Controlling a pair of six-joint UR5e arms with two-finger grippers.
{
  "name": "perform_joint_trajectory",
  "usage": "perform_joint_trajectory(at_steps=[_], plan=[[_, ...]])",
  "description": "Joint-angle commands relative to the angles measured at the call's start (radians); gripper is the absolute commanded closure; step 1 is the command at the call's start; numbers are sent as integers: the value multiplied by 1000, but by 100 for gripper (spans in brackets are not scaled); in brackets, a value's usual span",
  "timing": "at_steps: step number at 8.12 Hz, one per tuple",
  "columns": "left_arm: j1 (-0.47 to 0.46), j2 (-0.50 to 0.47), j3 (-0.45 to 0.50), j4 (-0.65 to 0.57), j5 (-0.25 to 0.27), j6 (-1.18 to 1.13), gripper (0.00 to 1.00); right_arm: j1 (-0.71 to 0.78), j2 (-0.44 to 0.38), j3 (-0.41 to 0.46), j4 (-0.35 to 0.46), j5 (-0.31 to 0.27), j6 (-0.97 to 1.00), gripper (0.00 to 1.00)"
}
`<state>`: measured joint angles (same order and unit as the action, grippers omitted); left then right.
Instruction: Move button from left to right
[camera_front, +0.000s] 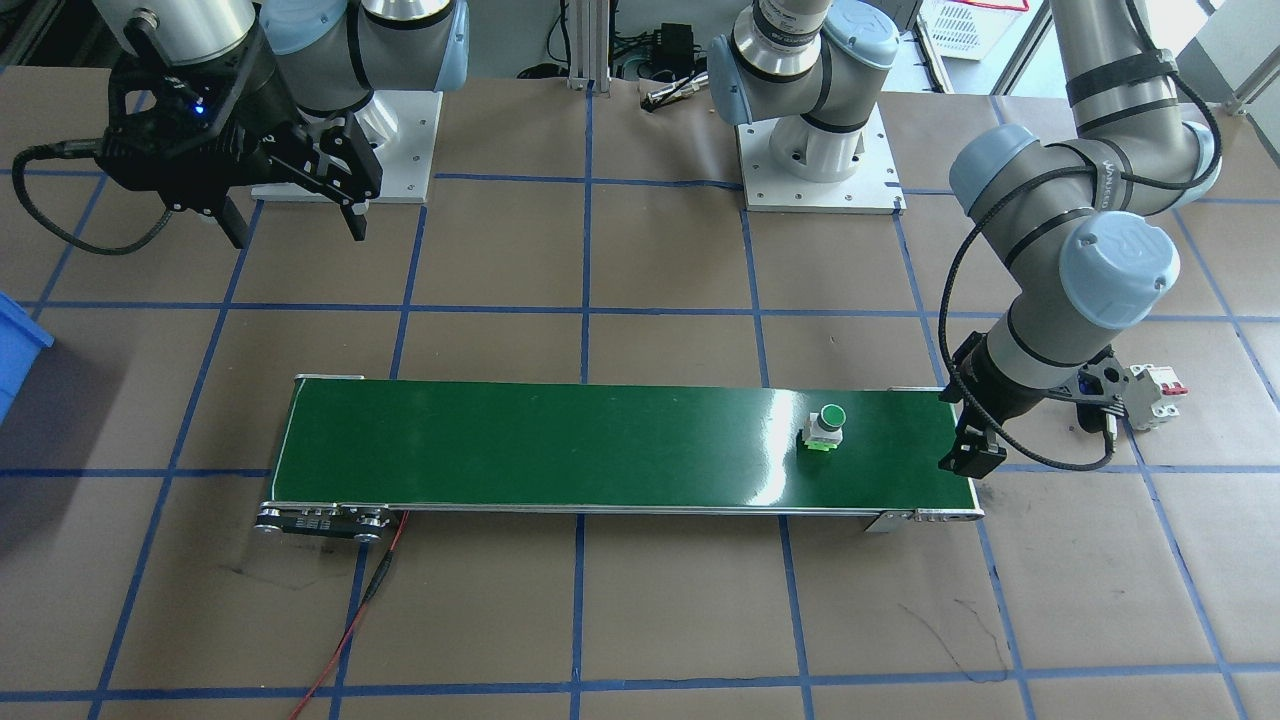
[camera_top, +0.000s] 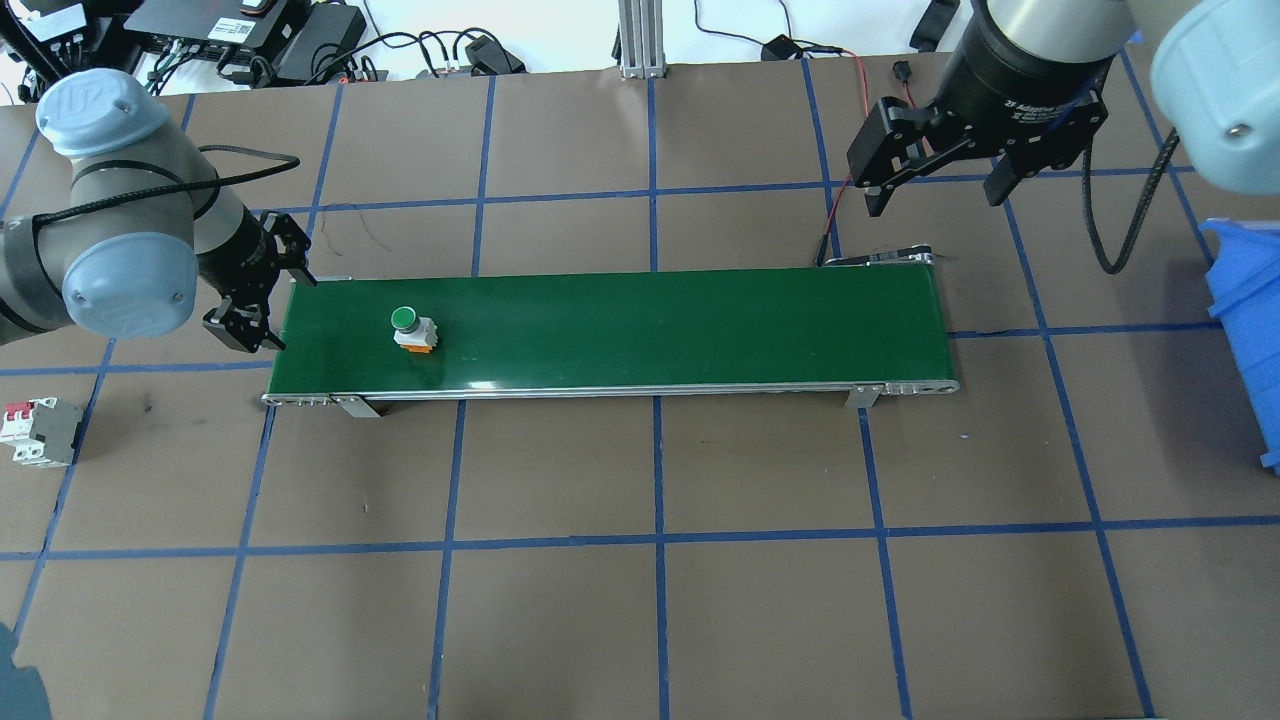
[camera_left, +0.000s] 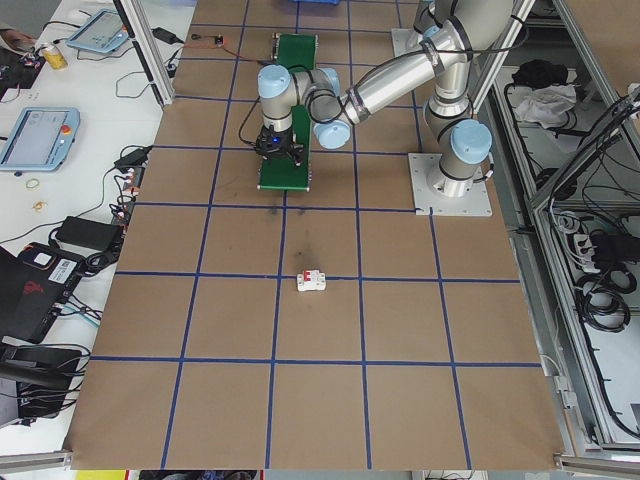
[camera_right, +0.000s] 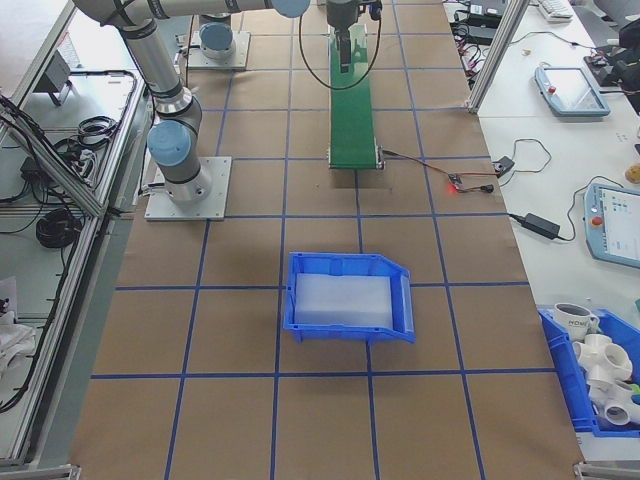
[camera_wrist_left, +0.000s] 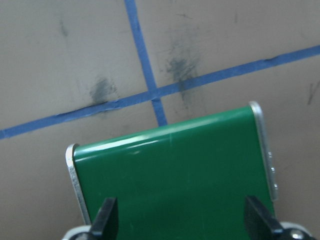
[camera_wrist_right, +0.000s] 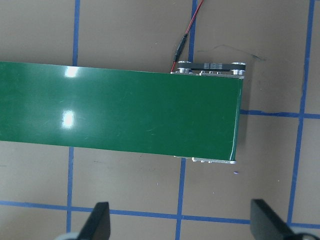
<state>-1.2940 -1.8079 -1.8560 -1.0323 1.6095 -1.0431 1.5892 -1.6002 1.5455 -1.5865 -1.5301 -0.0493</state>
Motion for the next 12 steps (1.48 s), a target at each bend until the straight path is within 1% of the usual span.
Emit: perform_joint_trajectory(at_steps=[1,2,3,4,5,6,7,8,9,10,11,12], plan=[[-45,45,128,-114,1,322,8,2,116,17,-52,28,-32,0],[-85,61,186,-209,6,334,6,0,172,57,-129,13,-47,0],[-137,67,260,-301,13,372,3,0,219,111,-209,13,-50,0],[-206,70,356,-405,20,441,2,0,247,146,-281,-2,-52,0],[-261,70,459,-519,86,486,0,0,281,162,-321,-52,-50,0],[-301,81,539,-599,119,550,0,0,304,163,-329,-53,-46,0],[-317,96,569,-604,115,601,0,0,302,166,-329,-47,-46,0],[-321,99,566,-601,115,610,0,0,298,173,-332,-33,-41,0],[-321,122,564,-597,112,650,0,0,293,174,-331,52,-14,2],[-321,131,566,-595,78,678,0,2,286,176,-326,86,18,0],[-321,145,561,-598,20,689,0,5,264,177,-323,90,34,0],[-321,148,551,-603,12,664,0,5,263,177,-314,91,35,0]])
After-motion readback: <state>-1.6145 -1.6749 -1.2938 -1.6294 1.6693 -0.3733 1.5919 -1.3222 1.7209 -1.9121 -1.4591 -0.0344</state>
